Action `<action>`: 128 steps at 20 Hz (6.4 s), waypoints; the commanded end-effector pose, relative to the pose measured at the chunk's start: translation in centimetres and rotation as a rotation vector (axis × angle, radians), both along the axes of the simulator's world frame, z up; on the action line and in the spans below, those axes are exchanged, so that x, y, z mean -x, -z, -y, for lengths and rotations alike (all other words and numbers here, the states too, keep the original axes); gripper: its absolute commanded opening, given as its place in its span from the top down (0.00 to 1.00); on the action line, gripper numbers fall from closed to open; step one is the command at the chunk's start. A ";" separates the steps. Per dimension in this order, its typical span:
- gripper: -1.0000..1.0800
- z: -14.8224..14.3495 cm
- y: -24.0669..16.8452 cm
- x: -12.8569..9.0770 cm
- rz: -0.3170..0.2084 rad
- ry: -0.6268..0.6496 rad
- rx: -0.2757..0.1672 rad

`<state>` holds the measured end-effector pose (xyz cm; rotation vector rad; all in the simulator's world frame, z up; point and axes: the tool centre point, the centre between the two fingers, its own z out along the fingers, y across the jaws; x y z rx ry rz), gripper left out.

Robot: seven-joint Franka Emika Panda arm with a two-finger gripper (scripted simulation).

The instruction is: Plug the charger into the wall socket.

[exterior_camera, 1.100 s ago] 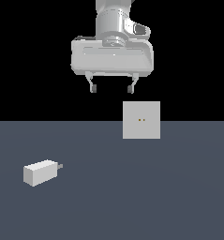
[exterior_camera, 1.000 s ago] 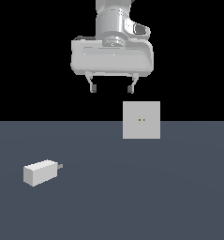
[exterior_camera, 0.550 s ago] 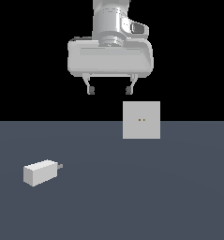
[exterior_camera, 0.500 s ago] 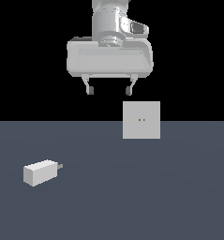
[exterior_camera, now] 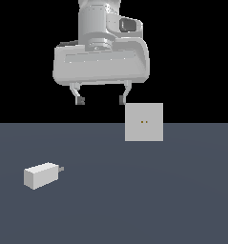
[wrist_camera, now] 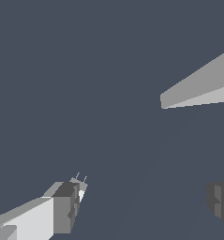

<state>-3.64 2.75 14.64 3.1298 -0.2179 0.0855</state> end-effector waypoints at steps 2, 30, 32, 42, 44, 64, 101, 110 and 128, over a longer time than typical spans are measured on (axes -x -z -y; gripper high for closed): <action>0.04 -1.1 1.1 1.2 0.013 0.057 0.003; 0.04 -8.7 8.0 5.8 0.090 0.392 0.032; 0.04 -8.9 8.2 5.9 0.092 0.401 0.033; 0.04 -9.2 8.6 5.9 0.093 0.410 0.034; 0.04 -9.2 9.1 5.9 0.093 0.410 0.034; 1.00 -9.2 13.5 5.9 0.094 0.413 0.034; 1.00 2.8 8.3 4.7 0.101 0.106 0.022; 1.00 6.9 6.4 3.2 0.101 -0.004 0.015; 1.00 10.7 4.6 1.2 0.099 -0.112 0.009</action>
